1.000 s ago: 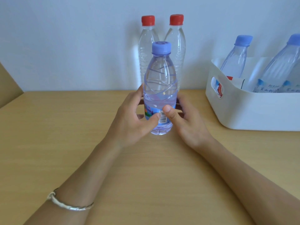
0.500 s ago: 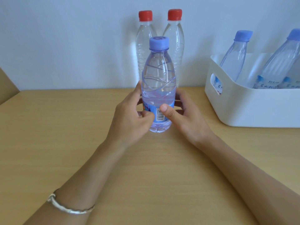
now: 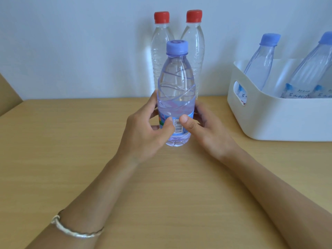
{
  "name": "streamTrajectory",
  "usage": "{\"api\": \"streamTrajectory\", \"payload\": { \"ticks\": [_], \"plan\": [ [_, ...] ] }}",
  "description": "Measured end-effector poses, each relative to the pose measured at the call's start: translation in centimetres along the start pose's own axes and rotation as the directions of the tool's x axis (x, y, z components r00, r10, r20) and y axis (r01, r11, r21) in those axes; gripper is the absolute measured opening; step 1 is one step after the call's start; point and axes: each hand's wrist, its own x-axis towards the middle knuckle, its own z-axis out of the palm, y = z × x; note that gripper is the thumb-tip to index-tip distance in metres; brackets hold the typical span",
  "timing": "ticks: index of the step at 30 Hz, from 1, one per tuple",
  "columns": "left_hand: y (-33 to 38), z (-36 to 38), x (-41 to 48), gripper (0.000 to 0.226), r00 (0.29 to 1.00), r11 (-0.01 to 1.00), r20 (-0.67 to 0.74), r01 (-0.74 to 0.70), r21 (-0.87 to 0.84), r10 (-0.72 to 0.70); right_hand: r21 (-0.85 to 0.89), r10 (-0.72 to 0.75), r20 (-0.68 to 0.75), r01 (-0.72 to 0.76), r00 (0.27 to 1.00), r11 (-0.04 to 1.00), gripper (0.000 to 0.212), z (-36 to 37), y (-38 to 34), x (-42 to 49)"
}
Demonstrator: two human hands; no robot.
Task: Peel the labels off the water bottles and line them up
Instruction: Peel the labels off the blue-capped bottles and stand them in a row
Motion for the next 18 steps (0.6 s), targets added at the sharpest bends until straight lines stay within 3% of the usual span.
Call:
{"api": "streamTrajectory", "payload": {
  "ticks": [13, 18],
  "plan": [
    [-0.79, -0.04, 0.20, 0.065, 0.998, 0.998, -0.062, 0.015, 0.053, -0.011, -0.027, 0.008, -0.001, -0.009, 1.000, 1.000, 0.043, -0.06, 0.16, 0.05],
    [-0.11, -0.09, -0.08, 0.048, 1.000, 1.000, 0.009, -0.011, -0.003, 0.011, -0.026, 0.007, 0.001, -0.007, 1.000, 1.000, 0.043, -0.12, 0.09, 0.07]
  ]
}}
